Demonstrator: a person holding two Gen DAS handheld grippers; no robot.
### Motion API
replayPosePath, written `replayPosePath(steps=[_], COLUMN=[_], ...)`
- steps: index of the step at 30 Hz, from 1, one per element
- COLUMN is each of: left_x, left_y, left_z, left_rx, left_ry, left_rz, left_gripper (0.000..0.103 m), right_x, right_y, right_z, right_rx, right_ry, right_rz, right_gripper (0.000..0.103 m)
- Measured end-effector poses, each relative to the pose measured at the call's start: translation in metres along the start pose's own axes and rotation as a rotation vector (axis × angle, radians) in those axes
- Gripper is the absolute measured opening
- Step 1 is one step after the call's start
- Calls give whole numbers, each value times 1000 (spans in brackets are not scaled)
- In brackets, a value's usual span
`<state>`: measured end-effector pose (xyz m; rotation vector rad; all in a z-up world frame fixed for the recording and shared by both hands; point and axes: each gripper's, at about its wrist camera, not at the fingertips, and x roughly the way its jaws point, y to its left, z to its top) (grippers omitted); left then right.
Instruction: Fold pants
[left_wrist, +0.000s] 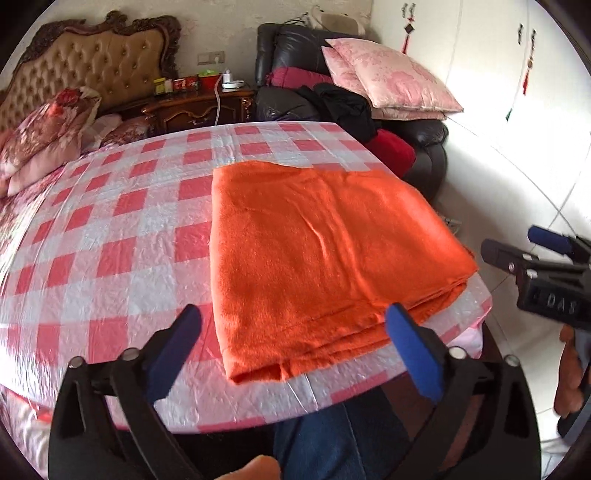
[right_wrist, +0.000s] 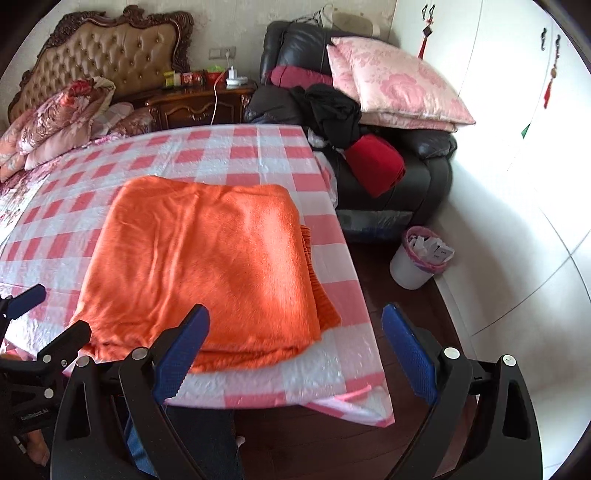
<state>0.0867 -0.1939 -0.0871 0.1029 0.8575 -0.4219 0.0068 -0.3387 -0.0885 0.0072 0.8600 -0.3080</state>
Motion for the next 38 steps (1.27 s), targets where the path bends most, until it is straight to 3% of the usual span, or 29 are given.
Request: replayPosePath(steps=[6,9,13,21,38], left_x=[-39,-50,-58,-58,-53], left_y=[-11,-15,-22,-23,-21], left_z=[-9,-10,-7,-5,-6], left_rx=[-27,-39,-23,-28,-39], left_ry=[-9,-33,-76,-98,-63], left_rz=[16,-22,20,3,-4], left_gripper=[101,101,101,101,101], right_x=[-35,-45,-46,-40,-39], right_y=[-3,-4,-4,-6,-7], right_z=[-19,-25,-24,-22,-24], right_rx=[17,26,28,30,32], right_ry=[-44,-59,-59,-51,-47], right_rz=[16,30,24,12,13], right_gripper=[91,91,91,91,91])
